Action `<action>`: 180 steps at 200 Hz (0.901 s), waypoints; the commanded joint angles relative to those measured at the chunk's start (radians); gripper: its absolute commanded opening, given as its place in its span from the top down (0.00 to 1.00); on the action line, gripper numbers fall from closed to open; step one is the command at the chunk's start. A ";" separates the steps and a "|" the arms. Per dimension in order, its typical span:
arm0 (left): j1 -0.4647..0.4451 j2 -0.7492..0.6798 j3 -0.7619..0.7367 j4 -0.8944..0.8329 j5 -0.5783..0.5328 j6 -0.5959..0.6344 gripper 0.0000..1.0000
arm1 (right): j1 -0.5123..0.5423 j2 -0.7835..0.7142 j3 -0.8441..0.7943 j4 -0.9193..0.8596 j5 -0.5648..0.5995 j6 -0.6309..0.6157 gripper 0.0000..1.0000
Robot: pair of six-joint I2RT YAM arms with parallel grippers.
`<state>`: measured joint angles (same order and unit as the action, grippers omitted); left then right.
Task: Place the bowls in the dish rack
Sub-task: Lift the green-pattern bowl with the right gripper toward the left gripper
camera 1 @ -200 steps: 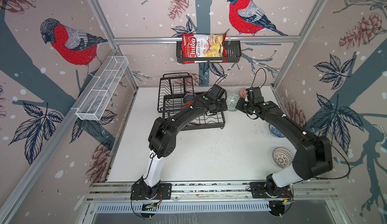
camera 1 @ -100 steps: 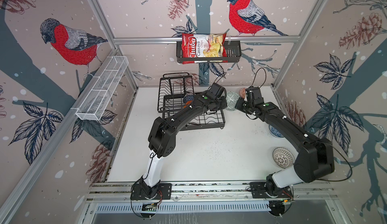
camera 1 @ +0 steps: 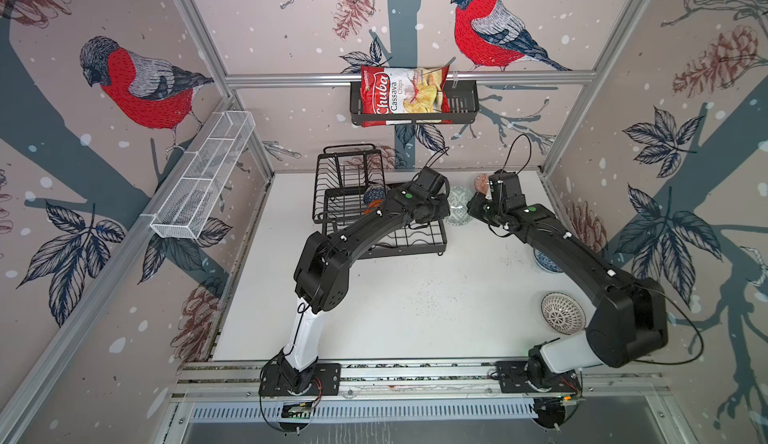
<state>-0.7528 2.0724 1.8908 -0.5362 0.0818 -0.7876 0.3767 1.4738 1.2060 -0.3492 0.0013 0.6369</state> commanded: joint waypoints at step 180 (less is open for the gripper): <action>0.032 0.022 0.155 0.111 -0.220 0.132 1.00 | -0.123 -0.116 0.112 0.074 -0.172 0.240 0.01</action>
<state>-0.7227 2.1014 2.0335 -0.5346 -0.0753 -0.6991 0.2684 1.3647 1.3067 -0.3233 -0.0978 0.8135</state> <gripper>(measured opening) 0.095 0.994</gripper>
